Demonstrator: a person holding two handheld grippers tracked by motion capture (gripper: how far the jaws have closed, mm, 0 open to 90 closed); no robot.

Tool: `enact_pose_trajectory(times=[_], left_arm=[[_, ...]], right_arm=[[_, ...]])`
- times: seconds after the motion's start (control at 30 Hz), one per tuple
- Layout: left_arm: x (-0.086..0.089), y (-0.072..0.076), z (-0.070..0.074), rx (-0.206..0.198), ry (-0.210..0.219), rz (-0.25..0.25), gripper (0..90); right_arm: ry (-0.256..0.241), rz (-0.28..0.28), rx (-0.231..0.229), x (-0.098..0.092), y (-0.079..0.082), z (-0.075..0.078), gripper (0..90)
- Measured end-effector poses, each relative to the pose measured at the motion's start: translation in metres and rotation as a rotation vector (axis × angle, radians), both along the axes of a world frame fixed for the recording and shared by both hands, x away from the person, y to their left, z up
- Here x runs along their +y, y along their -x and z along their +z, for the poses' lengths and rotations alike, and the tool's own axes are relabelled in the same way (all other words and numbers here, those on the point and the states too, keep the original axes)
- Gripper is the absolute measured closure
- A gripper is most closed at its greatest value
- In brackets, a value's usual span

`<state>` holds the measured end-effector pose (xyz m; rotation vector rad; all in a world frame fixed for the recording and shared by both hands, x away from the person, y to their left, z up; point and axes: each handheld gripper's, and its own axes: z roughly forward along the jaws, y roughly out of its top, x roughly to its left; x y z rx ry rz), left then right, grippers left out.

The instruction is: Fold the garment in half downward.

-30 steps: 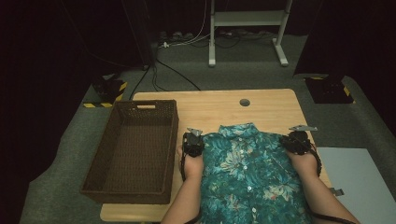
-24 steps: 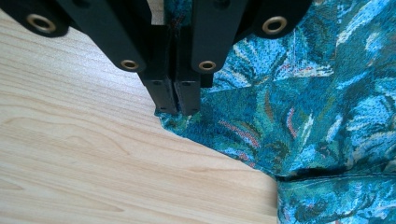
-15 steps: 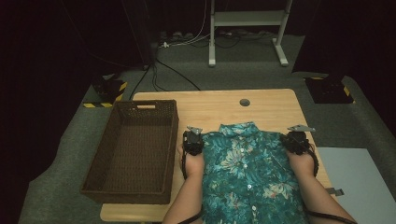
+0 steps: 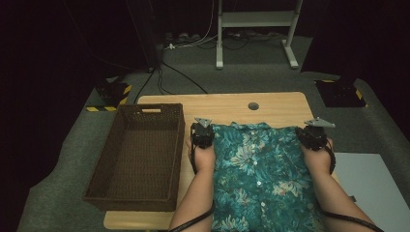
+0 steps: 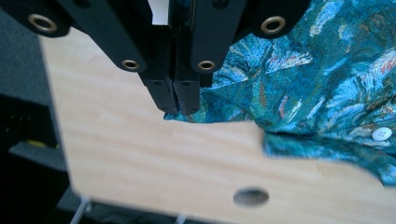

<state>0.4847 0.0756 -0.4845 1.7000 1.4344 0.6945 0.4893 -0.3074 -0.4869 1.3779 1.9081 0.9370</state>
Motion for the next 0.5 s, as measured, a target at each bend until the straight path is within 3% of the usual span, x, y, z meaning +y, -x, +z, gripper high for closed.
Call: enact_pose_trajectory(times=[0.13,0.17,0.3,0.33,0.4,0.5], left_arm=[[0.002,-0.005,0.015,-0.032,0.020,0.009,87.7],[0.004,-0.008,0.026,-0.054,0.026,0.009,87.8],[0.005,-0.014,0.052,-0.107,0.028,0.007,87.8],[0.005,-0.014,0.052,-0.107,0.028,0.007,87.7],[0.006,-0.016,0.066,-0.141,0.037,0.006,87.8],[0.006,-0.013,0.068,-0.151,0.048,0.006,87.8]], right_arm=[[-0.003,-0.001,-0.040,0.000,-0.003,0.017,88.4],[-0.010,-0.008,-0.060,-0.002,-0.005,0.027,88.5],[-0.017,-0.012,-0.099,-0.004,-0.009,0.048,88.5],[-0.017,-0.012,-0.099,-0.004,-0.009,0.048,88.5],[-0.017,-0.009,-0.136,-0.004,-0.011,0.064,88.4],[-0.020,-0.003,-0.154,-0.002,-0.008,0.071,88.5]])
